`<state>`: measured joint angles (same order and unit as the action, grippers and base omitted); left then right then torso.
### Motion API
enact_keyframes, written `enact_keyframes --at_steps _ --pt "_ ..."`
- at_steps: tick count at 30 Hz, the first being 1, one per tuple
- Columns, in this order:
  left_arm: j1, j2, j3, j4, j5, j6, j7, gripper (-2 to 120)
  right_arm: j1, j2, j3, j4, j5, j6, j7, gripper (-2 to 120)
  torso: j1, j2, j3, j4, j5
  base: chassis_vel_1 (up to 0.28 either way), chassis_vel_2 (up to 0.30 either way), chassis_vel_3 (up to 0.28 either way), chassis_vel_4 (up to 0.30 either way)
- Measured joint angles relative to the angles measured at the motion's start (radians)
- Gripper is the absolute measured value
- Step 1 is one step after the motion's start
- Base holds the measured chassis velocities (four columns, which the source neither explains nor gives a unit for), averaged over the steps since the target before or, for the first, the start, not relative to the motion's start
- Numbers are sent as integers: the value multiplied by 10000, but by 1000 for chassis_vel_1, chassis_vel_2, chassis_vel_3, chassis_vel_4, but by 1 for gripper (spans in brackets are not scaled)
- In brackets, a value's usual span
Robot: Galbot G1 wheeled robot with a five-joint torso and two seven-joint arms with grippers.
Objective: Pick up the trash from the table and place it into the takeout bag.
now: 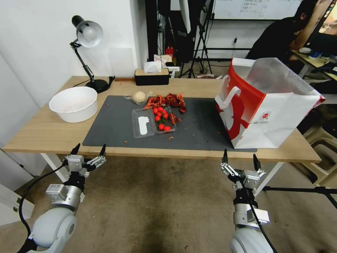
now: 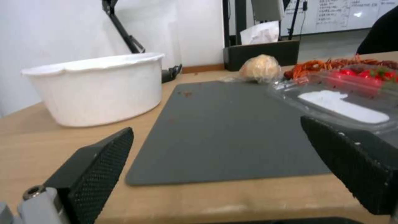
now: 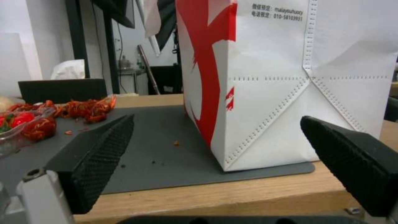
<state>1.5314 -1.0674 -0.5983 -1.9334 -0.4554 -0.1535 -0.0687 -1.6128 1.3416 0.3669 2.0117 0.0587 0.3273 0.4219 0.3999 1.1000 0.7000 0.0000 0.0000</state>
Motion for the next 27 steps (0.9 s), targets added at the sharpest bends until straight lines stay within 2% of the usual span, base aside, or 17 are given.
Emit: enact_keyframes --at_steps 5,12,15,16,22,23,25,27 --pt "-485 110 263 29 25 143 4 100 -5 7 1 -17 0 1 13 100 0 0 0 0 0 0 0 0 0" --pt "-2242 617 1343 359 -198 625 -24 100 2 1 34 -19 1 0 25 100 1 0 0 0 0 0 0 0 0" --pt "-2526 724 1540 465 -283 692 -21 100 1 5 39 -20 1 -3 29 100 0 0 0 -2 1 0 0 0 0" --pt "-3212 970 2032 768 -635 924 -12 100 -10 27 41 -20 1 -10 30 100 1 -1 0 -1 0 0 0 0 0" --pt "-4312 1277 2700 1430 -1269 1289 69 100 -12 60 42 -20 0 -29 30 100 1 -1 1 1 -1 0 0 0 0" --pt "-4965 1381 3006 1863 -1516 1422 176 100 -4 57 56 -20 0 -52 32 100 1 -1 1 0 0 0 0 0 0" --pt "-5306 1432 3168 2084 -1625 1487 214 100 1 46 71 -20 0 -66 34 100 1 -1 1 0 -1 0 0 0 0" --pt "-6367 1538 3738 2698 -1993 1702 256 100 29 31 90 -20 -1 -116 37 100 1 -1 1 -2 2 0 0 0 0"
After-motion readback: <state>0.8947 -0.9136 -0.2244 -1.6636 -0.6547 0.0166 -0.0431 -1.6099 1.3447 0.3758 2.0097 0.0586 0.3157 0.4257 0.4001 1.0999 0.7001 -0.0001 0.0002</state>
